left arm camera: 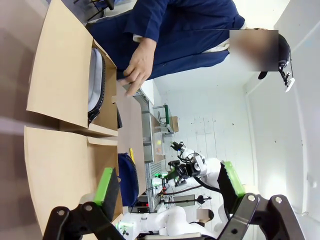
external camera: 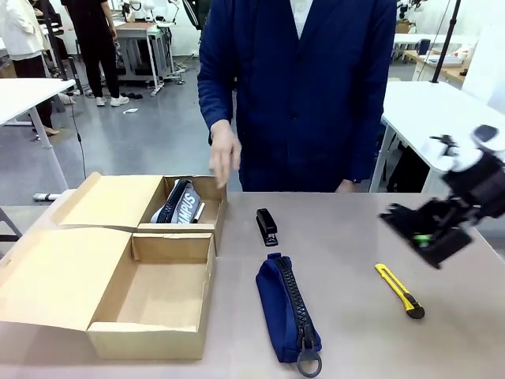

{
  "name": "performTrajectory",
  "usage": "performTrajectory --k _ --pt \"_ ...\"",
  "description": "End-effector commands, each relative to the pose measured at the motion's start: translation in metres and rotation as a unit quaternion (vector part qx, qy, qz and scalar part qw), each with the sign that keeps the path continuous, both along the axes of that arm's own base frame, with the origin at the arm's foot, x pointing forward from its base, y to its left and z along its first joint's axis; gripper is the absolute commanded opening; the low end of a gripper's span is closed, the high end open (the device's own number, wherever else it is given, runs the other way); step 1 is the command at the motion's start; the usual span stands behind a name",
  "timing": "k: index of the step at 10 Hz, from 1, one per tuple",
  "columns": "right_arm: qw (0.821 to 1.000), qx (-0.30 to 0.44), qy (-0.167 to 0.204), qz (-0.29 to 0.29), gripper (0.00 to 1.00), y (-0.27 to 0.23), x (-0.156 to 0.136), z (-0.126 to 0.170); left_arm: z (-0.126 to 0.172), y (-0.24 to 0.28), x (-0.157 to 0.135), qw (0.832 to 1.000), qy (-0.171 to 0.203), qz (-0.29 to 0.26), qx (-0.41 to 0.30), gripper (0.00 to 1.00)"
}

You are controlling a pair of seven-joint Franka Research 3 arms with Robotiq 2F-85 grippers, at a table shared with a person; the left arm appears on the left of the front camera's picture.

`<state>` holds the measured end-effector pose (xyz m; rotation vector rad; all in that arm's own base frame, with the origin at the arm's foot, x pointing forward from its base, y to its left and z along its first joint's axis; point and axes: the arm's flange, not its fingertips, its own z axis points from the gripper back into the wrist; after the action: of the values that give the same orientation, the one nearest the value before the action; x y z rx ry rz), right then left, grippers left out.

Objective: Place items inside the box.
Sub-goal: Pick up a Pencil pouch or Stapler and place it inside the Mailer Box closest to the robot.

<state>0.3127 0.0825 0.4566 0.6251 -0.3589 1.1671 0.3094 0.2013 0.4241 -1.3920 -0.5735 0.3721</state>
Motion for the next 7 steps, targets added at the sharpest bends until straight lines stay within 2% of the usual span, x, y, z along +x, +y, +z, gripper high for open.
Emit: performTrajectory --k 1,2,4,5,6,7 --pt "0.992 0.051 0.086 -0.078 0.0 0.076 -0.011 0.017 0.001 -0.001 -0.001 1.0 -0.014 0.0 -0.002 1.0" --pt "0.986 0.048 0.159 -0.033 0.0 0.12 -0.018 0.017 0.001 -0.001 -0.001 1.0 -0.014 0.0 -0.002 1.0" --pt "0.982 0.046 0.184 -0.011 0.0 0.213 -0.018 0.005 0.001 -0.001 -0.001 1.0 -0.014 0.0 -0.002 1.0" --pt "0.983 0.036 0.177 -0.015 0.0 0.246 -0.019 -0.007 0.001 -0.001 -0.001 1.0 -0.014 0.0 -0.002 1.0" --pt "0.988 -0.002 0.15 0.039 0.0 0.252 -0.017 -0.019 0.001 -0.001 -0.001 1.0 -0.014 0.0 -0.002 1.0" --pt "0.982 0.043 0.187 0.003 0.0 0.222 -0.045 -0.003 0.001 -0.001 -0.001 1.0 -0.014 0.0 -0.002 1.0"
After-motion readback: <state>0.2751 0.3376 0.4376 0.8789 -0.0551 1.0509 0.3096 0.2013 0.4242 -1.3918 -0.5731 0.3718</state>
